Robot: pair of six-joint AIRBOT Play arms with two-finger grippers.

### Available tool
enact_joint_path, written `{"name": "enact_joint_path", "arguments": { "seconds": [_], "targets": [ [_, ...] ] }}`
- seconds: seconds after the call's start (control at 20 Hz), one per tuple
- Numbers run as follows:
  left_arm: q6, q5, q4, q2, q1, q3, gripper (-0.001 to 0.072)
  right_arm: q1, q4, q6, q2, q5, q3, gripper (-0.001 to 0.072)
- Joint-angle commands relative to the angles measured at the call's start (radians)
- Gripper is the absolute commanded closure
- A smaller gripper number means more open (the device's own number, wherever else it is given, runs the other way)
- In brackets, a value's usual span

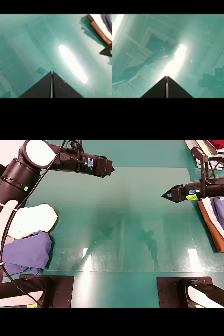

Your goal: Fold the shirts.

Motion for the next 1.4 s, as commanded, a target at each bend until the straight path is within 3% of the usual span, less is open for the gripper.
{"name": "enact_joint_path", "arguments": {
  "seconds": [0.0,0.7,0.8,1.0,1.35],
  "targets": [
    [0.0,0.0,0.0,0.0,0.0,0.0,0.0685,0.002,-0.002,0.0,0.0,0.002,0.0,0.0695],
    [0.001,0.03,0.0,0.0,0.0,0.0,0.0685,0.002,-0.002,0.0,0.0,0.074,0.0,0.0695],
    [0.001,-0.065,0.043,0.014,0.032,0.005,0.0685,0.002,-0.002,0.0,0.0,0.077,0.0,0.0695],
    [0.006,-0.369,0.233,0.103,0.227,-0.006,0.0686,0.002,-0.001,0.0,0.0,0.077,0.0,0.0695],
    [0.001,-0.476,0.438,0.278,0.706,-0.261,0.0684,0.002,-0.001,0.0,0.0,0.066,0.0,0.0695]
  ]
}}
